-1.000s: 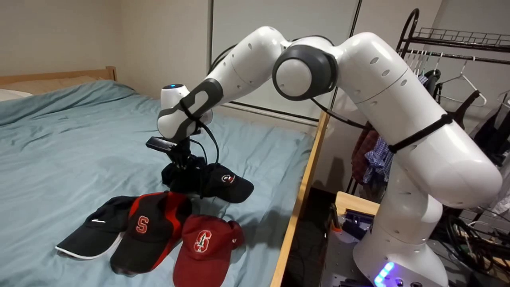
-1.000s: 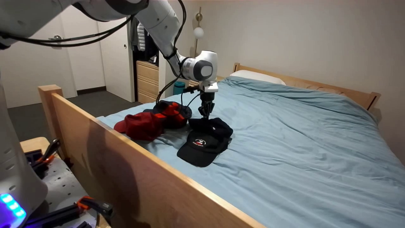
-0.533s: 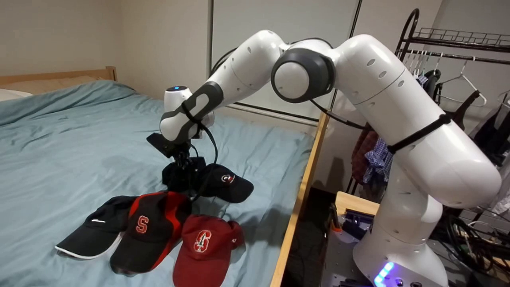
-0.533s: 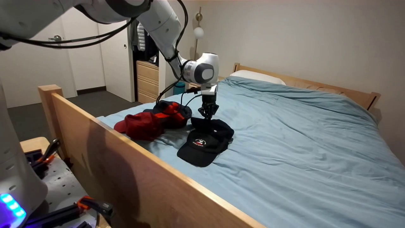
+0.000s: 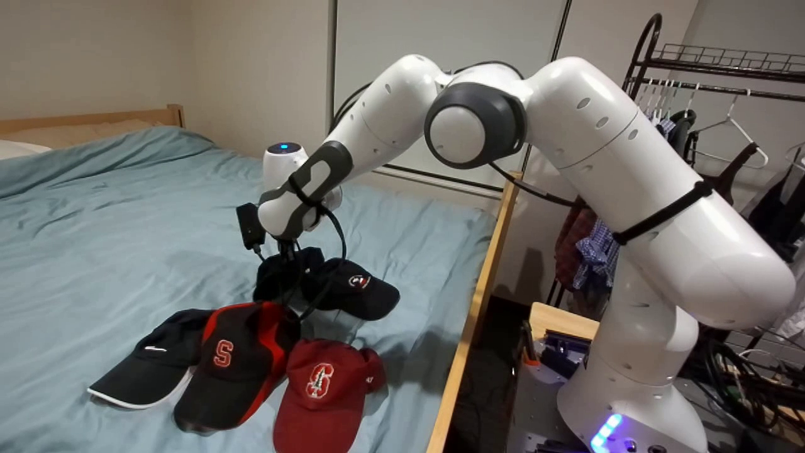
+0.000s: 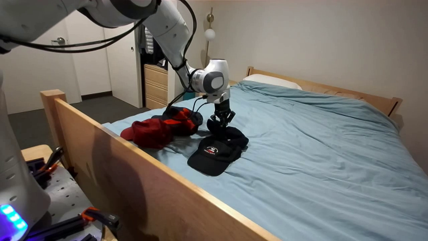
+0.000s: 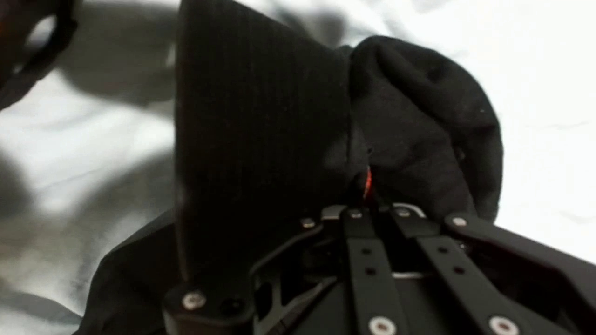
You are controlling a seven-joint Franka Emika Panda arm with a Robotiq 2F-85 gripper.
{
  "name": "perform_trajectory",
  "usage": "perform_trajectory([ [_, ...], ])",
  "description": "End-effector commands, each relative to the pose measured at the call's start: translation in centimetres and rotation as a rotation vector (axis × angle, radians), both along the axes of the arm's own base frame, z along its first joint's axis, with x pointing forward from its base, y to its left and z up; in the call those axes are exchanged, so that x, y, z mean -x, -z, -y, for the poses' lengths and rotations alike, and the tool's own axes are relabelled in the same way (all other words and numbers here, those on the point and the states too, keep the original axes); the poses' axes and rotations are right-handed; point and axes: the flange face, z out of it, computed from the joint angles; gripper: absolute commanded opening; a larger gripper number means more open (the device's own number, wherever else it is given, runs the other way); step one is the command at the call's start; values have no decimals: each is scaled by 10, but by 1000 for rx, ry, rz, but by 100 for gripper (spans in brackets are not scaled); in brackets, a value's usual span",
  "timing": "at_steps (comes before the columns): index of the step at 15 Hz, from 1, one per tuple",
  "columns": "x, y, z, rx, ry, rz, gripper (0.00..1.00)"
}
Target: Point the two caps on the right to the left
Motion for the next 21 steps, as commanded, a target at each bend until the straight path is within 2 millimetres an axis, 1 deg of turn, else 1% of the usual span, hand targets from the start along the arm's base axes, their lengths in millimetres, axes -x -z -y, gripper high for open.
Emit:
perform_trajectory([
  [1, 10, -39, 17, 12, 141, 136, 1],
  [2, 11, -48, 20, 17, 172, 178, 1],
  [4, 9, -59, 20, 41, 232, 268, 1],
  [5, 5, -60, 17, 51, 260, 312, 1],
  [6, 4, -56, 12, 63, 269, 316, 1],
  [8, 1, -39, -4, 62, 239, 268, 1],
  [11, 4, -13, -31, 75, 153, 177, 1],
  [15, 12, 20, -49, 62, 100, 62, 1],
  [16, 13, 24, -53, 47, 79, 42, 31],
  [17, 14, 24, -56, 23, 28, 31, 32],
  [18, 15, 22, -60, 10, -31, 29, 36],
  [20, 15, 13, -58, 23, -144, 34, 49],
  [21, 12, 3, -53, 34, -197, 42, 56],
])
